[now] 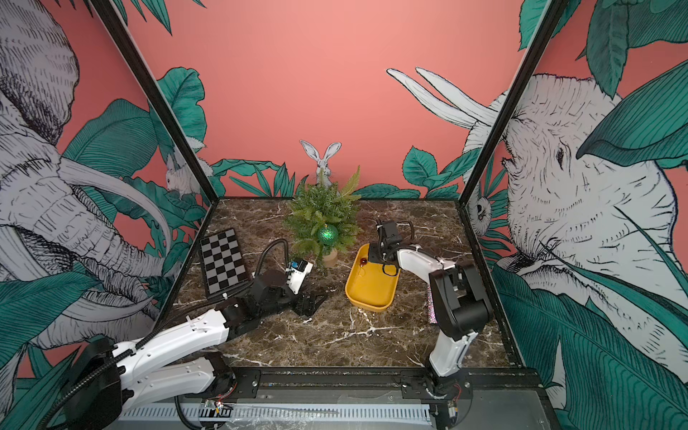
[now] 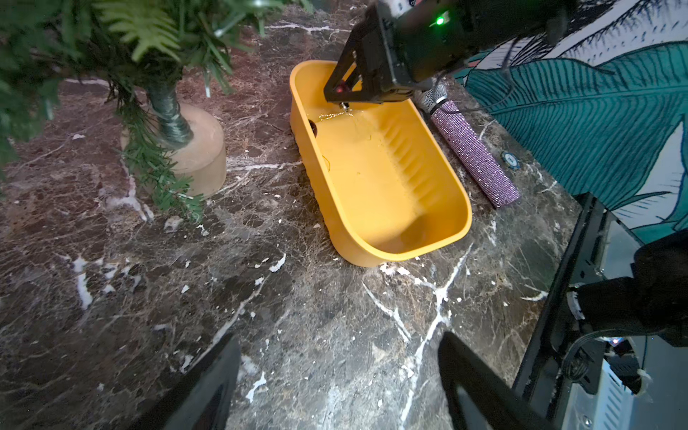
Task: Decorate the small christmas tree with ornaments
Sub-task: Pick up an ornament from the container.
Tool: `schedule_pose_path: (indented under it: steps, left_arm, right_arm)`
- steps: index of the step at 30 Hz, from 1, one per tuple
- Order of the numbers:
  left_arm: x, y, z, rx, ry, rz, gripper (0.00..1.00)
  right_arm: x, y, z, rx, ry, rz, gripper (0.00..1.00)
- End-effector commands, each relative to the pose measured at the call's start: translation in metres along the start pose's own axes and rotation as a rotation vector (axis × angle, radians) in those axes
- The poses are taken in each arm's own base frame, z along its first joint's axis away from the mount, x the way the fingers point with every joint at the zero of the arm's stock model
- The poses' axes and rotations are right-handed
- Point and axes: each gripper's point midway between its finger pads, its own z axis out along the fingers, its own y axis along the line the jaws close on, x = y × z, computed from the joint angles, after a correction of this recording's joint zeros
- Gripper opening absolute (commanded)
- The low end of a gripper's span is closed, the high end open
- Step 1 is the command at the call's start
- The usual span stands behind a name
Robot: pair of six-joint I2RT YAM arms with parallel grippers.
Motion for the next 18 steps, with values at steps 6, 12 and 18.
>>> schedule_pose_path:
  steps: [6, 12, 18]
  left_arm:
    - [-0.065, -0.031, -0.031, 0.075, -0.161, 0.035, 0.83]
    - [-0.098, -0.045, -0.048, 0.094, -0.215, 0.067, 0.76]
    - [-0.132, -0.054, -0.060, 0.082, -0.256, 0.082, 0.66]
  right_arm:
    - [-0.011, 0.029, -0.094, -0.128, -0.098, -0.050, 0.29]
    - [-0.019, 0.049, -0.150, -0.220, -0.161, -0.089, 0.29]
    - [-0.039, 0.078, -0.204, -0.317, -0.257, -0.109, 0.29]
